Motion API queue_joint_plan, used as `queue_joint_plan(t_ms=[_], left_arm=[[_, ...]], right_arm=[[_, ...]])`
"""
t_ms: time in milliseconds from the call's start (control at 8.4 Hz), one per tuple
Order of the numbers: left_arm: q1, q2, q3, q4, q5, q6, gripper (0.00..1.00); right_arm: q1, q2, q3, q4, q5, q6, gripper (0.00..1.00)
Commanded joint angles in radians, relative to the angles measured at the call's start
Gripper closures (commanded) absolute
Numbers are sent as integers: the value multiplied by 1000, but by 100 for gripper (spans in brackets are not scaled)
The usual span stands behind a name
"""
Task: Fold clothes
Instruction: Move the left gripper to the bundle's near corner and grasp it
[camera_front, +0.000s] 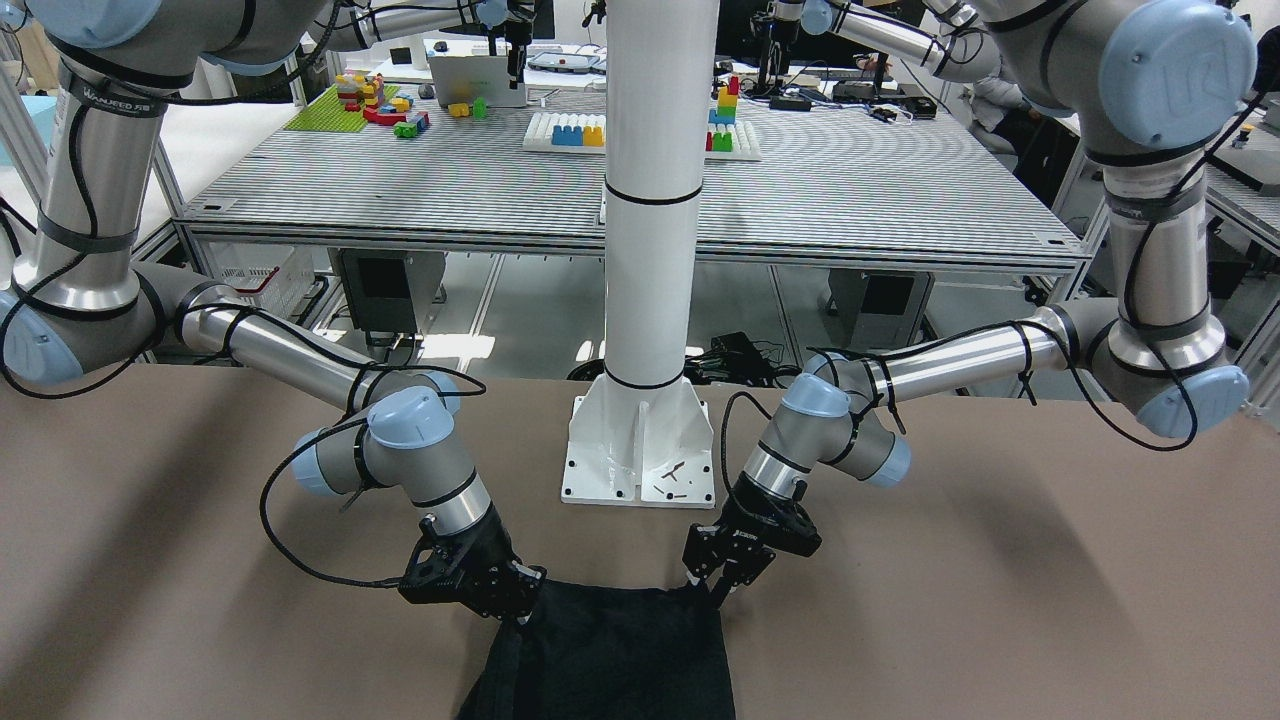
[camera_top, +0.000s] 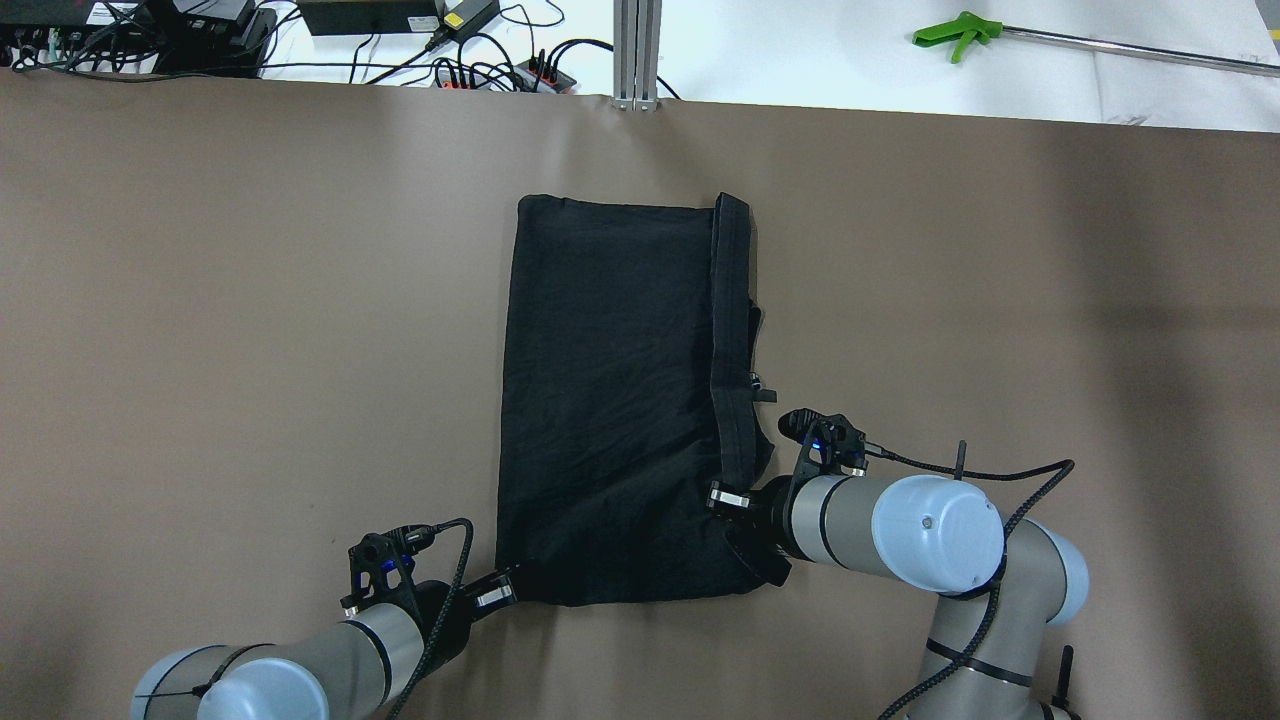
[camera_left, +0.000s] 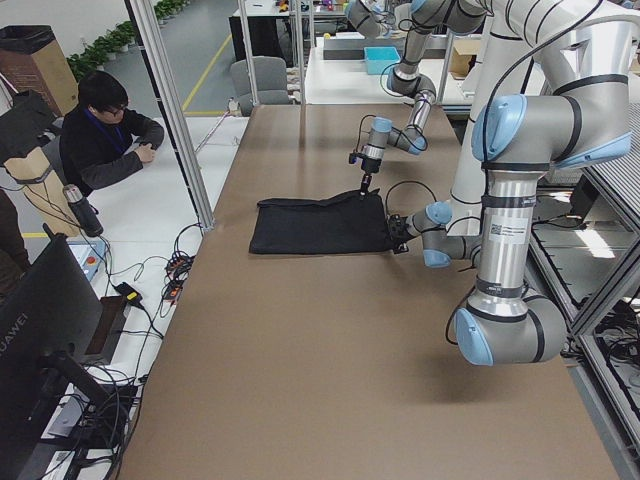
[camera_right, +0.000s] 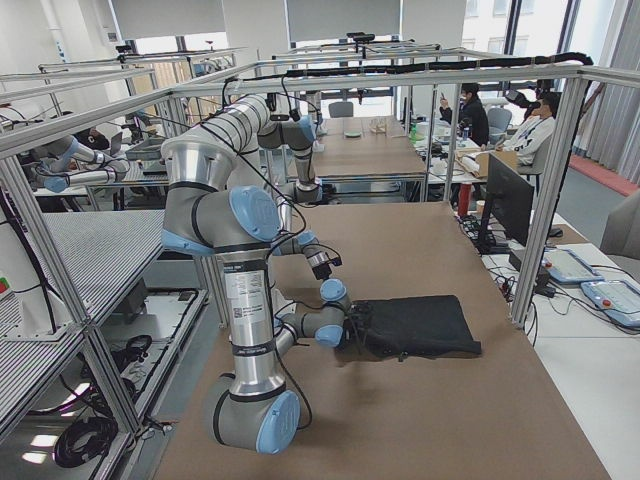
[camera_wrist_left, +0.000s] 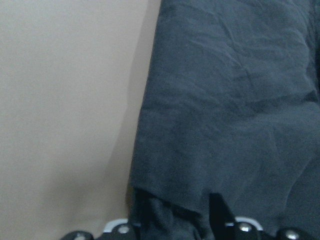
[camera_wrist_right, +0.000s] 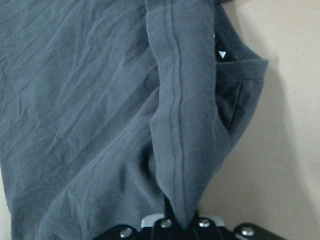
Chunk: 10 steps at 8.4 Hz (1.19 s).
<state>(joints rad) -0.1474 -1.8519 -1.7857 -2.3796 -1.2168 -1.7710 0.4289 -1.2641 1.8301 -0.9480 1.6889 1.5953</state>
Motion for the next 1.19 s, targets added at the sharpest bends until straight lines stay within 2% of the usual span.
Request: queue_joint_plan(t_ms=[0, 119, 238, 476, 595, 714, 1071], left_arm=[[0, -4, 12, -1, -1, 1, 45], [0, -12, 12, -1, 0, 1, 75], [0, -12, 8, -1, -3, 1, 100], [-17, -12, -38, 5, -39, 10, 100], [-49, -7, -69, 8, -111, 13, 100], [-60, 0, -98, 8, -128, 18, 100], [-50, 2, -185, 10, -118, 18, 100]], right_arm=[[-1, -1, 0, 0, 0, 0, 100], [1, -1, 0, 0, 0, 0, 100], [1, -1, 0, 0, 2, 0, 100], [1, -6, 27, -2, 11, 2, 100], [1, -38, 73, -3, 17, 3, 100], [-2, -79, 128, -8, 38, 3, 100], [-45, -199, 250, -11, 57, 26, 100]])
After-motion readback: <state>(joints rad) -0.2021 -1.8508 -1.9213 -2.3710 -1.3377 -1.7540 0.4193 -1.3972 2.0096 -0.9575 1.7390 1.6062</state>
